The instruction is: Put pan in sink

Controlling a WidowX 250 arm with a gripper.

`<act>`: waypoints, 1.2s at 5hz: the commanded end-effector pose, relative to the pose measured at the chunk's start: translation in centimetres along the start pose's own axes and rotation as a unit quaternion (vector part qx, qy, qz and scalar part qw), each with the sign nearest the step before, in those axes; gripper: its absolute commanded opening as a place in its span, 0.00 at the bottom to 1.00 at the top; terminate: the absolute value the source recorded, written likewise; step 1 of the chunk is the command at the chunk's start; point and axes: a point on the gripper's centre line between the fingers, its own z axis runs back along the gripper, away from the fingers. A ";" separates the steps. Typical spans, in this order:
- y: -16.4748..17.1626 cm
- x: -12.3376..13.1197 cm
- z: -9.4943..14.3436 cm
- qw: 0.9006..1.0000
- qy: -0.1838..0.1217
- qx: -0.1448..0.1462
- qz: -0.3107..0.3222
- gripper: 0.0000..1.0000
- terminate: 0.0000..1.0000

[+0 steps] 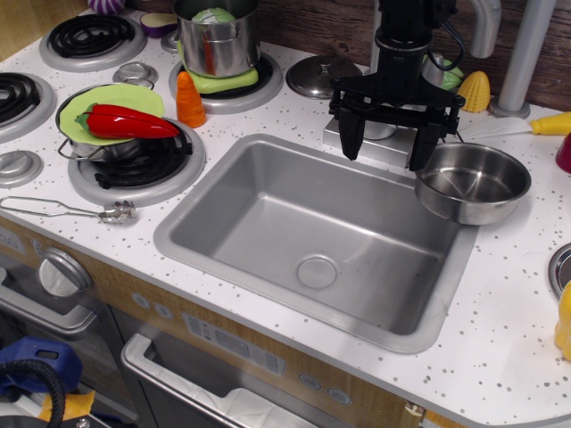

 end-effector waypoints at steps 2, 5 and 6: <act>-1.3 1.0 0.6 0.999 -0.008 -0.011 0.036 1.00 0.00; -4.9 1.7 0.7 0.994 -0.026 -0.034 0.097 1.00 0.00; -5.1 1.4 -0.2 0.992 -0.023 -0.038 0.116 1.00 0.00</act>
